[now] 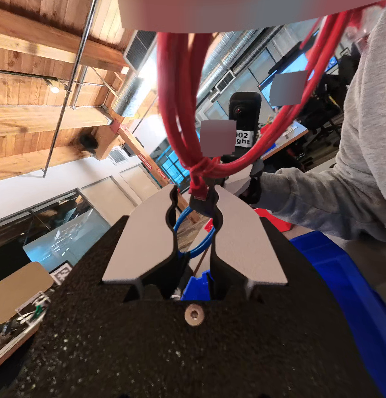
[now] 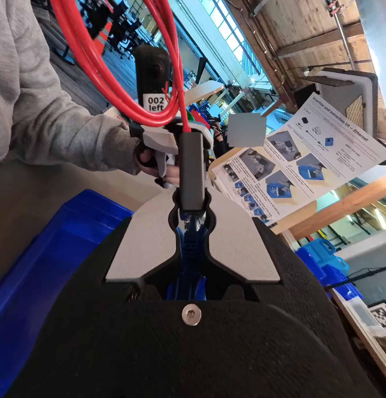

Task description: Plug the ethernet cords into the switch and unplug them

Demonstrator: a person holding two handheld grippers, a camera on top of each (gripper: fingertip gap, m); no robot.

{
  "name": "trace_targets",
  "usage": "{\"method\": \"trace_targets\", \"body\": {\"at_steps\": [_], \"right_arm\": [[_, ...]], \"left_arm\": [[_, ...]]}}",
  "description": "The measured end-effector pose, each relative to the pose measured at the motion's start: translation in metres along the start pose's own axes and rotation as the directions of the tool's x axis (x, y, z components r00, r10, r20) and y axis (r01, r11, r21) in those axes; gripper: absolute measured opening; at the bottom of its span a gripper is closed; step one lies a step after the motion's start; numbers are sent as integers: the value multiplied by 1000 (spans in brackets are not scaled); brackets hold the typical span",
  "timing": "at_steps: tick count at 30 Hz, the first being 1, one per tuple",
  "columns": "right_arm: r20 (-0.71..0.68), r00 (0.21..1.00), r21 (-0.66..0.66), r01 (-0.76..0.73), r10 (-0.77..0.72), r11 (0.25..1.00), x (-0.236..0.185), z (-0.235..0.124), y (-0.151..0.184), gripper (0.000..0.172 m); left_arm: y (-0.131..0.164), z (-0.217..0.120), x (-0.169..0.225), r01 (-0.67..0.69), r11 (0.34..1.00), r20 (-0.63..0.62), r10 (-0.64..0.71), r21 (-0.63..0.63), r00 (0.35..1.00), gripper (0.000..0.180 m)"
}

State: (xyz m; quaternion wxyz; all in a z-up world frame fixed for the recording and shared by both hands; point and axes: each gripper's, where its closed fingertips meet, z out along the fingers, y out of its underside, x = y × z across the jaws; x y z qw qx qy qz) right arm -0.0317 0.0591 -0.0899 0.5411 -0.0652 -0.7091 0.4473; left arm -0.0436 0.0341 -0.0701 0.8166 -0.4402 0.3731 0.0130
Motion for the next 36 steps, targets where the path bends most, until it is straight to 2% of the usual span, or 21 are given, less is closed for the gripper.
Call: {"method": "trace_targets", "body": {"at_steps": [10,16,21,26,31,34,36], "right_arm": [[52,998,6,-29,29,1000,-9,7,3,19],[72,997,29,-36,34,999,-12,8,-1,19],[76,996,49,-45,41,998,-12,6,-3,19],[76,996,46,-45,42,998,-12,7,-2,19],[87,995,29,-53,50,998,-13,8,3,19],[95,994,29,-53,50,998,-14,9,3,19],[98,994,30,-52,49,998,-15,10,3,19]], "left_arm": [[-8,1,12,42,998,-32,-41,37,999,19],[-5,-1,14,68,997,-48,-67,21,997,34],[-2,-2,19,127,992,-81,-125,24,989,20],[-4,-5,18,205,976,-99,-198,72,975,19],[-14,-6,11,208,968,-56,-202,140,978,21],[-6,-4,16,170,983,-69,-165,75,984,16],[-6,-5,18,177,981,-69,-172,81,983,16]]}}
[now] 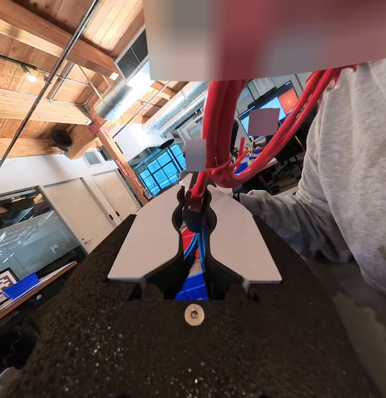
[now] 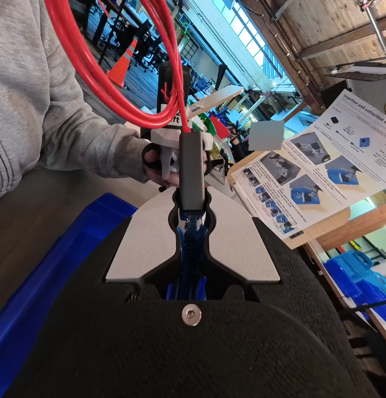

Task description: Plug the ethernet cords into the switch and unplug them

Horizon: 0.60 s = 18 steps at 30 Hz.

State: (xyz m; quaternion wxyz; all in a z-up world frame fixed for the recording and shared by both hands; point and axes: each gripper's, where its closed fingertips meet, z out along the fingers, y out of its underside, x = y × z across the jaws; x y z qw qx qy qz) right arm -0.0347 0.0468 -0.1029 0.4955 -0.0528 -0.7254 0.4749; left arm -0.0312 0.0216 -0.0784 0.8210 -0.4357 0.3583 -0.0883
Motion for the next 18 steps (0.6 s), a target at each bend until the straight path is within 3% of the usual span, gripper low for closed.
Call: {"method": "trace_targets", "body": {"at_steps": [10,18], "right_arm": [[0,1000,-12,13,-13,1000,-2,6,1,22],[-114,988,-166,83,-103,983,7,14,3,50]], "left_arm": [[2,-7,0,27,999,-25,-28,-22,999,14],[7,-11,-1,12,999,21,-12,-33,1000,13]]}}
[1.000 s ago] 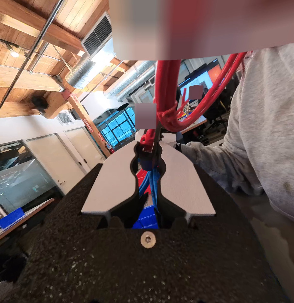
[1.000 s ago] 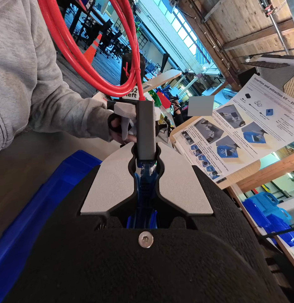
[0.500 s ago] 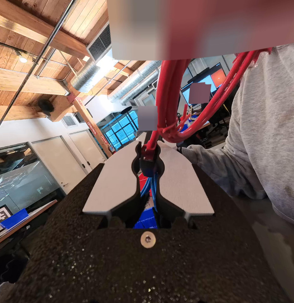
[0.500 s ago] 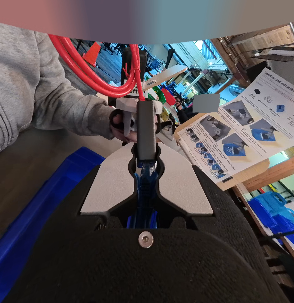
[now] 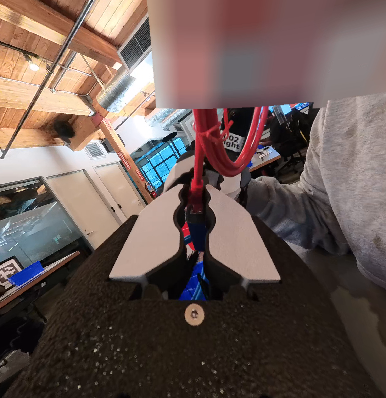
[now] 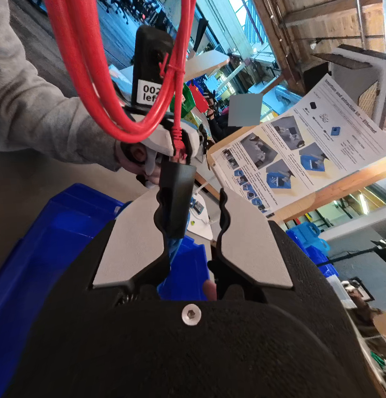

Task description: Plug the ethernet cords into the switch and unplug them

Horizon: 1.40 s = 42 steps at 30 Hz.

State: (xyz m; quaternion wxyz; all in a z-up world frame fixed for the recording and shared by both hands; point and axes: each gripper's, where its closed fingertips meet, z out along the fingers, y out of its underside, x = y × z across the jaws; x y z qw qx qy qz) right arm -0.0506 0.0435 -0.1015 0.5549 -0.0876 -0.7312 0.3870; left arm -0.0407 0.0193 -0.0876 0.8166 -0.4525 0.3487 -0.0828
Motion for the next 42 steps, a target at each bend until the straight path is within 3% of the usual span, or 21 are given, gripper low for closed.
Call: {"method": "trace_targets", "body": {"at_steps": [6,11,13,25,35,42], "right_arm": [[139,981,45,-141,134,989,-18,7,-5,48],[204,976,-6,-73,72,997,-38,20,5,38],[183,983,-17,-8,11,1000,-40,25,6,30],[155,986,-14,58,-55,998,-41,28,2,26],[78,986,-56,151,-146,987,-31,28,6,23],[81,985,-61,156,-151,986,-32,27,6,23]], "left_arm": [[0,-1,5,31,999,-29,-30,30,999,12],[-5,2,12,27,998,-75,-23,53,997,13],[-5,3,16,25,998,-94,-20,55,995,13],[-9,-1,23,-11,997,-127,20,71,992,13],[-3,-5,17,-62,998,-56,62,-1,997,26],[-1,-5,22,-120,991,-75,116,-57,990,17]]}}
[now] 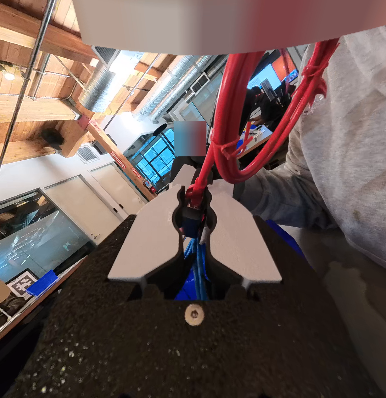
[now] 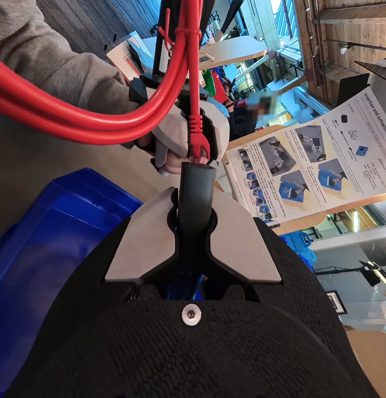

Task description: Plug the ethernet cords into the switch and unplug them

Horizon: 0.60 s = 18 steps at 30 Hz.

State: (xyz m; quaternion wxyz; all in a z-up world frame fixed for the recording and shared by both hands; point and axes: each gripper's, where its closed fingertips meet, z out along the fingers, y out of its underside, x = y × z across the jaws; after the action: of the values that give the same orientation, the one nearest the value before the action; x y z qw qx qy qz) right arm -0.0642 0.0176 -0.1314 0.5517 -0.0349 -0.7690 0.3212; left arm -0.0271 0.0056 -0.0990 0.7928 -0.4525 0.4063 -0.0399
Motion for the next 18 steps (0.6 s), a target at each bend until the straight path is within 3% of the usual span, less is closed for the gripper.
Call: {"method": "trace_targets", "body": {"at_steps": [6,9,18], "right_arm": [[-13,1000,7,5,-5,1000,1,-1,-3,22],[13,1000,24,-10,9,1000,-2,0,-6,22],[38,997,89,-74,71,993,-5,6,-13,22]], "left_arm": [[-4,1,0,-12,1000,11,12,5,1000,17],[-9,4,-1,-2,999,35,0,47,999,29],[-18,10,4,75,989,-27,-72,124,997,31]]}}
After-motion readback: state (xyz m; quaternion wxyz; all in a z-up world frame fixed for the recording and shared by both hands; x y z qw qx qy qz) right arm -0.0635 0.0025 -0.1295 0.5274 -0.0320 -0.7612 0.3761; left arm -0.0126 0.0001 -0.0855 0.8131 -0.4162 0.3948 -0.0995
